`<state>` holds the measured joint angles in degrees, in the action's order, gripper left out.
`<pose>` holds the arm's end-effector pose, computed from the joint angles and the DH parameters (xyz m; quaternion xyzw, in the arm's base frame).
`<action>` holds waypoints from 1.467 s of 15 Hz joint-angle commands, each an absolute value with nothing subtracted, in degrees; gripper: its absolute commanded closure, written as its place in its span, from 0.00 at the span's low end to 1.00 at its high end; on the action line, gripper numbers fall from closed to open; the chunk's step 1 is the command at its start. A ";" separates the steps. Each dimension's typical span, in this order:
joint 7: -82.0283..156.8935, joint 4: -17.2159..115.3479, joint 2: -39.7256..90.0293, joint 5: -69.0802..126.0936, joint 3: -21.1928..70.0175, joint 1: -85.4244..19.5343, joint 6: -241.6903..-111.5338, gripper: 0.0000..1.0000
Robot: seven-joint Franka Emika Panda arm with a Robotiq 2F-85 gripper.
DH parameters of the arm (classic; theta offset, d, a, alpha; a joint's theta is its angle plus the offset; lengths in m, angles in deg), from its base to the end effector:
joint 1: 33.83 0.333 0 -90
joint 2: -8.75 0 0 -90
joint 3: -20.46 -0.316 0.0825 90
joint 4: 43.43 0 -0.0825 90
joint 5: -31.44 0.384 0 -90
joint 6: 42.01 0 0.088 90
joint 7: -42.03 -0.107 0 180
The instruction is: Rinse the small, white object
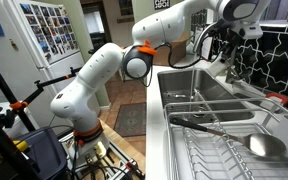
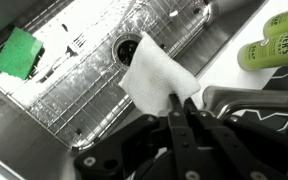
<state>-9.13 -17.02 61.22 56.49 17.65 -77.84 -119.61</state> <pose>0.5813 -0.4681 0.5199 -0.6985 0.6771 0.0276 0.2298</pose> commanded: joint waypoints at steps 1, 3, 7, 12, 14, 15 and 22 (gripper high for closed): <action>-15.24 -18.09 64.33 61.75 14.14 -79.29 -119.07 0.98; -17.06 -18.29 65.53 63.75 12.59 -79.55 -118.81 0.98; -18.99 -18.00 66.87 67.41 9.87 -79.58 -115.80 0.98; -21.06 -17.60 67.49 68.19 10.08 -78.72 -108.41 0.98; -22.11 -17.83 67.81 68.11 10.45 -78.64 -106.91 0.98; -22.70 -17.96 67.96 68.09 10.63 -78.73 -106.71 0.98; -27.43 -18.45 68.21 68.13 11.15 -79.19 -108.39 0.98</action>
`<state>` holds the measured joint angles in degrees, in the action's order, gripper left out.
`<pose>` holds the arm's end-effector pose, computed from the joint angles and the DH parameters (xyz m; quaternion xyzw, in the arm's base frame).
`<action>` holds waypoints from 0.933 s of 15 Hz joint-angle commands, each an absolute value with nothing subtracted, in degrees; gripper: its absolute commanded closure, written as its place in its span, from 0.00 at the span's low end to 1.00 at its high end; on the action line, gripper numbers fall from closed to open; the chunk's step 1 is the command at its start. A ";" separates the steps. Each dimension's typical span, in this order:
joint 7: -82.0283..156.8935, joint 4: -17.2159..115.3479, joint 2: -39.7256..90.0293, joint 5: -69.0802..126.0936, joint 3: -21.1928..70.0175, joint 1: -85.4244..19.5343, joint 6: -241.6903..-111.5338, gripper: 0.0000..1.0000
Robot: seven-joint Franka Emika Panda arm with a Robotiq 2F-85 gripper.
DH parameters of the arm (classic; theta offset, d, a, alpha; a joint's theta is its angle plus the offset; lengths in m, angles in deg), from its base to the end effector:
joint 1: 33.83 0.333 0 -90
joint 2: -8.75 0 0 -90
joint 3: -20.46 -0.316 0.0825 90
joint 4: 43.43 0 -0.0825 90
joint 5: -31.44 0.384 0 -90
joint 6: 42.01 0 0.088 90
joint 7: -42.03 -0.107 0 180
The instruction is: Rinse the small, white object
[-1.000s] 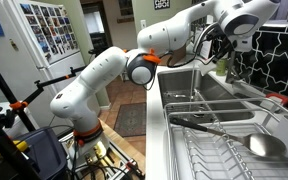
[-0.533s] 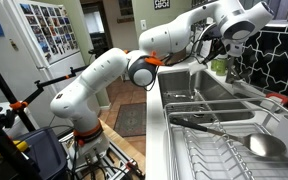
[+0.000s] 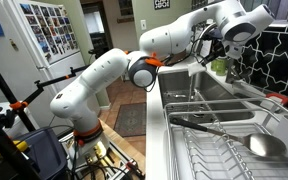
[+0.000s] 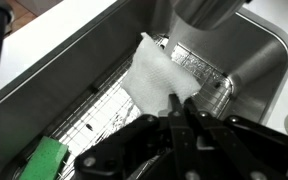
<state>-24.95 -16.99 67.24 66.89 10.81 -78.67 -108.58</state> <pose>0.6035 -0.4233 0.4538 -0.6166 0.6846 0.2242 0.3177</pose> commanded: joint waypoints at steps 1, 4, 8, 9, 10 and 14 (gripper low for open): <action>-28.01 -18.22 68.13 68.53 10.89 -79.39 -108.76 0.98; -29.02 -18.10 68.17 68.64 10.75 -79.30 -110.15 0.98; -28.91 -18.22 68.45 69.52 10.21 -79.13 -111.90 0.98; -28.76 -18.21 68.52 69.98 10.06 -79.15 -112.21 0.98; -28.65 -18.16 68.60 70.45 9.94 -79.14 -112.52 0.98; -27.90 -17.91 68.80 71.79 9.63 -79.01 -112.18 0.98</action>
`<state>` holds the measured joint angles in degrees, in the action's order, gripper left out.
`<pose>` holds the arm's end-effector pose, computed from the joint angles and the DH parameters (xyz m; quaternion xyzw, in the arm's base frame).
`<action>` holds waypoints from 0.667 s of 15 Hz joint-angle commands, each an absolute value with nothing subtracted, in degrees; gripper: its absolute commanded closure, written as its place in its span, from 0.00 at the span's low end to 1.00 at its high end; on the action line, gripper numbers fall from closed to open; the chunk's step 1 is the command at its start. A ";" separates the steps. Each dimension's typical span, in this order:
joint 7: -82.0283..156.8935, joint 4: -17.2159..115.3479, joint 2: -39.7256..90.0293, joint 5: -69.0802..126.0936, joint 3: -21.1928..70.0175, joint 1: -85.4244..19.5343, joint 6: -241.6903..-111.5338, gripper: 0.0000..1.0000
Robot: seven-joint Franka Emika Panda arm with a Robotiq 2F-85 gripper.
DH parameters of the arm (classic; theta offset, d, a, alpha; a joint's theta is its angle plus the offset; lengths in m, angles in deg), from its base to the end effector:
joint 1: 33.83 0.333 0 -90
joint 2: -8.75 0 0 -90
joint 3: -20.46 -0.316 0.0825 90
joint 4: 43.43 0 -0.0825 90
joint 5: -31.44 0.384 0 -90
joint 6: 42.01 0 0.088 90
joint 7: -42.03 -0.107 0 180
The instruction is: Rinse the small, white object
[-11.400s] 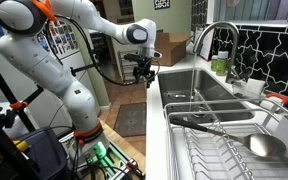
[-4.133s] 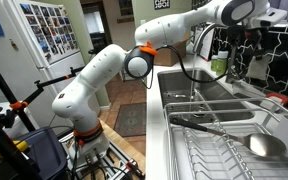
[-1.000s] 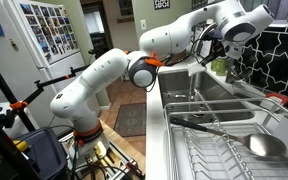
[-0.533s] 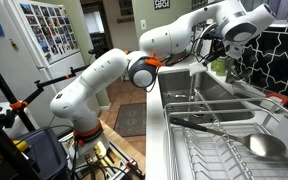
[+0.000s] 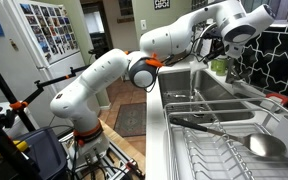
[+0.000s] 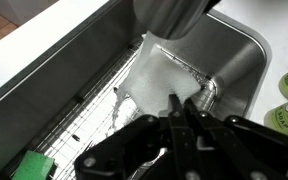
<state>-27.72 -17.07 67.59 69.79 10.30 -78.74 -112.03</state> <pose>0.6122 -0.4250 0.4582 -0.5917 0.6957 0.2133 0.3470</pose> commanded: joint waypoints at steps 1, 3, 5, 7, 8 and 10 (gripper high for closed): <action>-27.70 -17.76 68.80 71.80 9.79 -78.84 -111.57 0.98; -27.54 -17.71 68.87 71.77 9.94 -78.61 -110.96 0.98; -27.72 -17.64 68.91 71.54 10.12 -78.37 -110.43 0.98; -27.94 -17.67 69.00 71.42 10.28 -78.27 -110.29 0.98; -28.03 -17.75 69.02 71.25 10.44 -78.19 -110.39 0.98; -28.06 -17.73 69.04 71.28 10.43 -78.21 -110.25 0.98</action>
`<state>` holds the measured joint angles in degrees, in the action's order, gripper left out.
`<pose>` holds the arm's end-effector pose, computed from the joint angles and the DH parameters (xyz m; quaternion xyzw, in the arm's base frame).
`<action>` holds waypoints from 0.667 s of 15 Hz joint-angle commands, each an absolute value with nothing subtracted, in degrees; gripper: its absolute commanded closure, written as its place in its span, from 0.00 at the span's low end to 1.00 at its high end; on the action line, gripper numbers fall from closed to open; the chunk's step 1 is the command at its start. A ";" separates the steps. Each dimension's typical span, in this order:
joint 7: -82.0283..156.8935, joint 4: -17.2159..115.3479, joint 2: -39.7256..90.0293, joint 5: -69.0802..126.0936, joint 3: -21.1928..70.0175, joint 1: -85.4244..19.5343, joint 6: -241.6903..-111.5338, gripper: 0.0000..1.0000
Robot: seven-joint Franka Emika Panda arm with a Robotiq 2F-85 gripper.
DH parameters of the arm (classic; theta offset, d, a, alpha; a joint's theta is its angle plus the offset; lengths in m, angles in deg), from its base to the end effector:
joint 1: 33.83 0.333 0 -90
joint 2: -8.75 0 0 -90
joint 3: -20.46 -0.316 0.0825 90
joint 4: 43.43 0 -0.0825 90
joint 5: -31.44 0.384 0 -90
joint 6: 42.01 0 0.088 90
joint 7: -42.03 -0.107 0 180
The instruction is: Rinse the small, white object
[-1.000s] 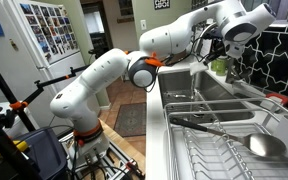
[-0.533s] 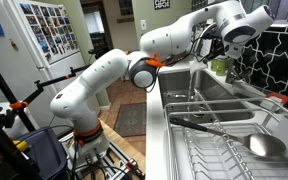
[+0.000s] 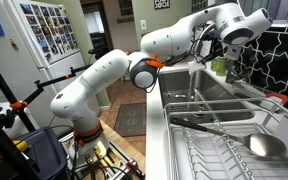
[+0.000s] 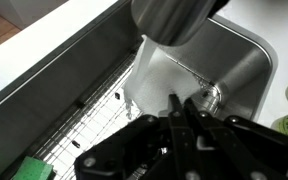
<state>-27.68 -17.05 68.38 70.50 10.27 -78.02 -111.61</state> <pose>0.6188 -0.4166 0.4489 -0.5940 0.6883 0.2260 0.3496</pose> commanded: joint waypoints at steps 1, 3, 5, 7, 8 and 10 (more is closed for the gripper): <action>-28.10 -17.73 69.01 71.12 10.54 -78.13 -110.18 0.98; -28.23 -17.75 68.86 70.52 11.02 -78.01 -110.01 0.98; -28.36 -17.81 68.61 70.00 11.50 -78.09 -109.82 0.98; -28.46 -17.82 68.42 69.68 11.89 -78.21 -109.74 0.98; -28.60 -17.84 68.29 69.37 12.28 -78.21 -109.91 0.98; -28.68 -17.55 67.80 68.63 13.09 -78.34 -109.90 0.98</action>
<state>-27.74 -17.10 68.27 69.97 11.78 -78.09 -111.41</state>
